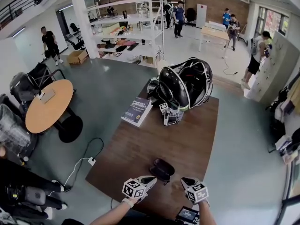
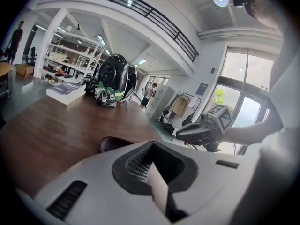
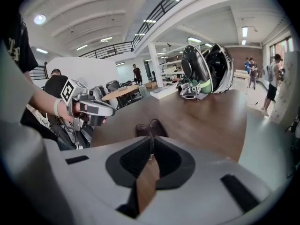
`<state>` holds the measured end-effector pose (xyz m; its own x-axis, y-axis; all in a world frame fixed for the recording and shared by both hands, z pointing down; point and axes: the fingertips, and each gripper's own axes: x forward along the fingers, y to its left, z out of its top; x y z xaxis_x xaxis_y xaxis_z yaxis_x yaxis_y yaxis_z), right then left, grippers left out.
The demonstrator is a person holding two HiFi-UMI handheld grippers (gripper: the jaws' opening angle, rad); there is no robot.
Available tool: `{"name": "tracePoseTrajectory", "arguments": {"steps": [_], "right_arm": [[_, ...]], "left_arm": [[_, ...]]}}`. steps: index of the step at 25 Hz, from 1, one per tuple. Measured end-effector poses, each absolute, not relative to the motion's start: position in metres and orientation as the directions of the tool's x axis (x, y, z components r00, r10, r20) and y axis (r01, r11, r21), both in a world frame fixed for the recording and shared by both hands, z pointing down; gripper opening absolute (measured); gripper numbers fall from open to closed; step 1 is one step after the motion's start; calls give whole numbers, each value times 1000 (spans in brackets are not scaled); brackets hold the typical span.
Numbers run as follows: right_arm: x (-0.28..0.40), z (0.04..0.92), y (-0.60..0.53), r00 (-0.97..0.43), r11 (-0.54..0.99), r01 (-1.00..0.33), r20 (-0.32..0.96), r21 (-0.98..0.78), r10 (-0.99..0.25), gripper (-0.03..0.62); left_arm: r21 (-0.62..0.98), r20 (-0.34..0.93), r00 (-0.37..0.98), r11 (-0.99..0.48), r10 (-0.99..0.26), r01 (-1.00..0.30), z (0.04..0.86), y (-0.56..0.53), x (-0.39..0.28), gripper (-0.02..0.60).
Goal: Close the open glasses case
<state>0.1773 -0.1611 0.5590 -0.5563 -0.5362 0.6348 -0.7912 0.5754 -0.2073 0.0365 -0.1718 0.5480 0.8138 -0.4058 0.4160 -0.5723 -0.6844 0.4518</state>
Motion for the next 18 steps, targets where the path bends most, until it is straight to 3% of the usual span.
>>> {"name": "tracePoseTrajectory", "arguments": {"steps": [18], "right_arm": [[157, 624, -217, -518, 575, -792, 726, -207, -452, 41]], "left_arm": [[454, 543, 753, -625, -371, -635, 620, -204, 35, 5]]}}
